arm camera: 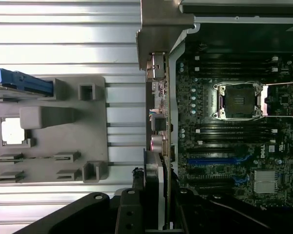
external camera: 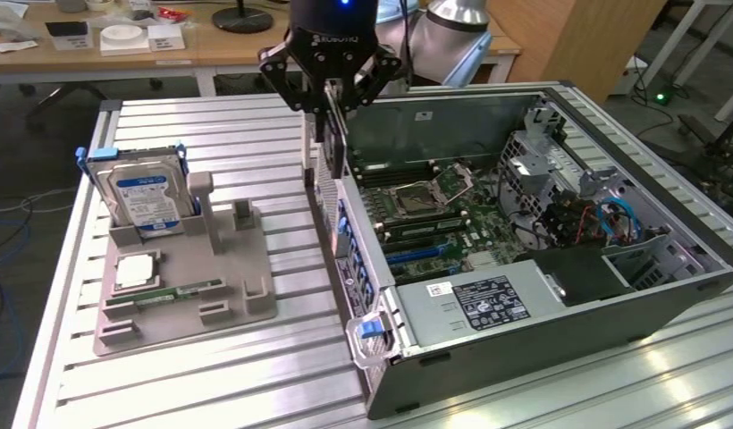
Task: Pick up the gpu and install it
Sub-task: 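Pick up the gpu and move the gpu toward the slot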
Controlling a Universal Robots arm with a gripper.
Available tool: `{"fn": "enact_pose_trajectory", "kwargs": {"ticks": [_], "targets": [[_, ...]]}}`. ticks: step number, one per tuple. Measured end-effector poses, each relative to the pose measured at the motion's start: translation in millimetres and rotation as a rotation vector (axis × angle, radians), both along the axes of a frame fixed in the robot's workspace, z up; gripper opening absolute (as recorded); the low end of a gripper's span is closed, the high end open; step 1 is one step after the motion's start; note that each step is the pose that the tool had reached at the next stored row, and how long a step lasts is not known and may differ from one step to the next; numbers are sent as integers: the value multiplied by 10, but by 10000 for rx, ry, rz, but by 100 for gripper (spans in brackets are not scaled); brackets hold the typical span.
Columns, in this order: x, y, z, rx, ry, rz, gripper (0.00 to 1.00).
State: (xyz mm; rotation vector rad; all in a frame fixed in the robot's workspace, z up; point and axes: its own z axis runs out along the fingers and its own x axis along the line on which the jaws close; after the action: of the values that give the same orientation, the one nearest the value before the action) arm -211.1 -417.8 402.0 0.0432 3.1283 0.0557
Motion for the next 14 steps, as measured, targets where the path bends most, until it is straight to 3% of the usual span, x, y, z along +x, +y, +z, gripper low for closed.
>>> {"fn": "enact_pose_trajectory", "kwargs": {"ticks": [14], "targets": [[265, 0, -1, 1, -1, 1, 28]]}}
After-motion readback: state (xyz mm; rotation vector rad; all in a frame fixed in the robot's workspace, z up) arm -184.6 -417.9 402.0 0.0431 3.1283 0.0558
